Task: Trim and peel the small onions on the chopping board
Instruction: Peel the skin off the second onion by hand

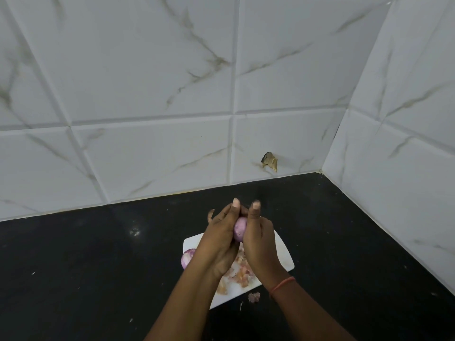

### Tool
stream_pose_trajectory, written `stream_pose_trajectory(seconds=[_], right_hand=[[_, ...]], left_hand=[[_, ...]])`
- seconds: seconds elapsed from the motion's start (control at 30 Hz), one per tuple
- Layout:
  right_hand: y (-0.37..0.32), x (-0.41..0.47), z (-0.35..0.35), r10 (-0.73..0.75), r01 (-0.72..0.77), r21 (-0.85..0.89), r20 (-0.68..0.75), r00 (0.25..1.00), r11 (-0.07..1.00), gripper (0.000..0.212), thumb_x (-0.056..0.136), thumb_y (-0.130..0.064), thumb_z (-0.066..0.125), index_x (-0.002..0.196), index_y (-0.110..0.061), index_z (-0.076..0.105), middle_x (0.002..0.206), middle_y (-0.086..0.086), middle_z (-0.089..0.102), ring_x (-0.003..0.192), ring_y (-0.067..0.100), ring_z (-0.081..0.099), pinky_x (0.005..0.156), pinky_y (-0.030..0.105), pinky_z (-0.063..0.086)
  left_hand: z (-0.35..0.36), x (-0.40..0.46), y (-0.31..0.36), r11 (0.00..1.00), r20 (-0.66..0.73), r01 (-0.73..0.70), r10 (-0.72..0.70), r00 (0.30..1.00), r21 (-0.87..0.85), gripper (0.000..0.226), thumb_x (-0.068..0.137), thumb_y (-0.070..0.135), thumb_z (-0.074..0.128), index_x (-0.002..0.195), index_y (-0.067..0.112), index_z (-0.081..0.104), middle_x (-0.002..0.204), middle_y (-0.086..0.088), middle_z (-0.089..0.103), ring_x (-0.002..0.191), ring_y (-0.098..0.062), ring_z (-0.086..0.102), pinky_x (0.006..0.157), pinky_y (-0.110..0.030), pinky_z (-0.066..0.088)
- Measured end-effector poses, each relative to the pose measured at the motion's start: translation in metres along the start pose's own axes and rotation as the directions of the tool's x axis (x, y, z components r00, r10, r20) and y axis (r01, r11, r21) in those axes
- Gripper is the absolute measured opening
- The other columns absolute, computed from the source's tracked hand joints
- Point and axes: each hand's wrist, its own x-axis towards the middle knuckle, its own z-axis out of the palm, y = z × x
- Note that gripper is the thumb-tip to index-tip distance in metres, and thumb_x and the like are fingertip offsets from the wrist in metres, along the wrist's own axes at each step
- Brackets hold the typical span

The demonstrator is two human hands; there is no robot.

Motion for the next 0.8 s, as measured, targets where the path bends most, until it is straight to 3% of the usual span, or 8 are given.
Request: stream_pose_trajectory(seconds=[0.13, 0.2, 0.27, 0.37, 0.47, 0.53, 0.67, 0.8], right_hand=[[-0.001, 0.002, -0.001, 0.041, -0.053, 0.13, 0.092, 0.995, 0.99, 0.071, 0.084, -0.067, 0.027, 0.098, -0.014, 0.072, 0.092, 0.011, 0.074, 0.092, 0.022, 0.071, 0.09, 0.042, 0.056], [0.0, 0.003, -0.006, 0.075, -0.104, 0.209, 0.143, 0.987, 0.972, 0.076, 0.079, -0.075, 0.029, 0.102, -0.017, 0.072, 0.095, 0.008, 0.075, 0.095, 0.021, 0.071, 0.086, 0.037, 0.058], [0.004, 0.002, -0.009, 0.066, -0.104, 0.275, 0.145, 0.987, 0.956, 0.086, 0.072, -0.087, 0.036, 0.11, -0.018, 0.068, 0.103, 0.004, 0.074, 0.099, 0.015, 0.07, 0.079, 0.029, 0.057], [0.004, 0.001, -0.013, 0.064, -0.117, 0.457, 0.13, 0.989, 0.882, 0.075, 0.077, -0.076, 0.051, 0.116, -0.013, 0.064, 0.114, 0.013, 0.069, 0.108, 0.024, 0.067, 0.089, 0.04, 0.054], [-0.006, 0.003, -0.02, 0.168, -0.26, 0.668, 0.2, 0.965, 0.698, 0.05, 0.088, -0.055, 0.046, 0.099, -0.011, 0.069, 0.093, 0.009, 0.074, 0.088, 0.019, 0.073, 0.072, 0.032, 0.057], [-0.011, 0.007, -0.021, 0.205, -0.314, 0.709, 0.237, 0.95, 0.632, 0.047, 0.093, -0.051, 0.045, 0.092, -0.011, 0.07, 0.082, 0.007, 0.073, 0.078, 0.015, 0.073, 0.067, 0.029, 0.057], [-0.016, 0.009, -0.019, 0.312, -0.382, 0.681, 0.231, 0.921, 0.624, 0.044, 0.092, -0.048, 0.052, 0.105, -0.009, 0.068, 0.095, 0.011, 0.071, 0.091, 0.022, 0.07, 0.083, 0.037, 0.054], [-0.021, 0.007, -0.021, 0.257, -0.334, 0.614, 0.213, 0.943, 0.715, 0.036, 0.099, -0.04, 0.046, 0.09, -0.015, 0.071, 0.082, 0.005, 0.074, 0.082, 0.017, 0.072, 0.082, 0.037, 0.053]], left_hand=[[0.008, 0.008, 0.006, 1.0, -0.17, -0.028, 0.027, 0.985, 0.0, 0.032, 0.085, 0.038, 0.068, 0.071, 0.01, 0.07, 0.074, -0.007, 0.072, 0.072, -0.02, 0.07, 0.079, -0.038, 0.057], [0.005, 0.011, 0.007, 0.995, -0.215, -0.001, -0.02, 0.976, -0.101, 0.041, 0.092, 0.043, 0.065, 0.064, 0.013, 0.062, 0.077, -0.008, 0.072, 0.073, -0.023, 0.071, 0.076, -0.04, 0.056], [0.001, 0.007, 0.003, 0.995, -0.163, 0.01, -0.026, 0.986, -0.098, 0.042, 0.095, 0.047, 0.057, 0.071, 0.014, 0.06, 0.095, -0.011, 0.075, 0.091, -0.027, 0.072, 0.08, -0.04, 0.052], [0.001, -0.006, -0.012, 0.997, -0.074, -0.057, 0.061, 0.995, 0.058, 0.024, 0.104, 0.026, 0.047, 0.116, 0.013, 0.064, 0.119, -0.011, 0.071, 0.113, -0.023, 0.068, 0.096, -0.037, 0.053], [0.0, -0.018, -0.02, 0.881, 0.139, -0.259, 0.221, 0.965, 0.396, 0.033, 0.105, 0.017, 0.045, 0.13, 0.036, 0.056, 0.123, 0.022, 0.066, 0.124, -0.001, 0.058, 0.107, -0.026, 0.047], [-0.004, -0.019, -0.02, 0.794, 0.239, -0.368, 0.284, 0.929, 0.485, 0.039, 0.104, 0.016, 0.049, 0.136, 0.039, 0.05, 0.125, 0.033, 0.058, 0.127, 0.006, 0.052, 0.113, -0.027, 0.042], [-0.012, -0.01, -0.02, 0.638, 0.315, -0.527, 0.425, 0.849, 0.561, 0.053, 0.094, 0.034, 0.064, 0.143, 0.038, 0.044, 0.14, 0.022, 0.053, 0.136, -0.008, 0.049, 0.118, -0.053, 0.034], [-0.015, -0.01, -0.017, 0.603, 0.385, -0.596, 0.456, 0.803, 0.53, 0.053, 0.091, 0.025, 0.064, 0.142, 0.024, 0.048, 0.141, 0.008, 0.055, 0.133, -0.021, 0.053, 0.108, -0.039, 0.048]])
